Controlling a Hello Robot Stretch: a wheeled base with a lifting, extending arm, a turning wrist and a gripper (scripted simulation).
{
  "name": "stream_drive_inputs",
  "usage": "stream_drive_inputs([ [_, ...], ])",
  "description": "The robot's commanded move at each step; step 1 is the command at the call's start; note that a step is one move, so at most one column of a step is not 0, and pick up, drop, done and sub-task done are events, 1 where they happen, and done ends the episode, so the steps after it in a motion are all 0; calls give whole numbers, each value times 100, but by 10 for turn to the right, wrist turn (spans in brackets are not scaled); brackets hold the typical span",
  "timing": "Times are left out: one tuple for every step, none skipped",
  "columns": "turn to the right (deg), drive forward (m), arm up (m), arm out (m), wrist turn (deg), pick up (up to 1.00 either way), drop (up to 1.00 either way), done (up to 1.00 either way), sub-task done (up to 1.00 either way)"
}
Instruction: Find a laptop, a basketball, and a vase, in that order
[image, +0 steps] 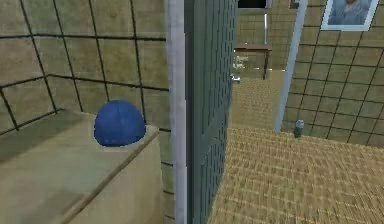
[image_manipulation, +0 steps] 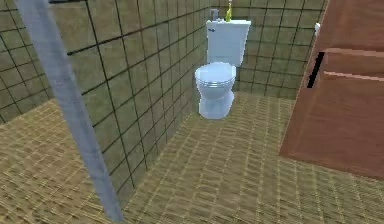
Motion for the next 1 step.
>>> stream_drive_inputs([
  [300, 0, 0, 0, 0, 0, 0, 0, 0],
])
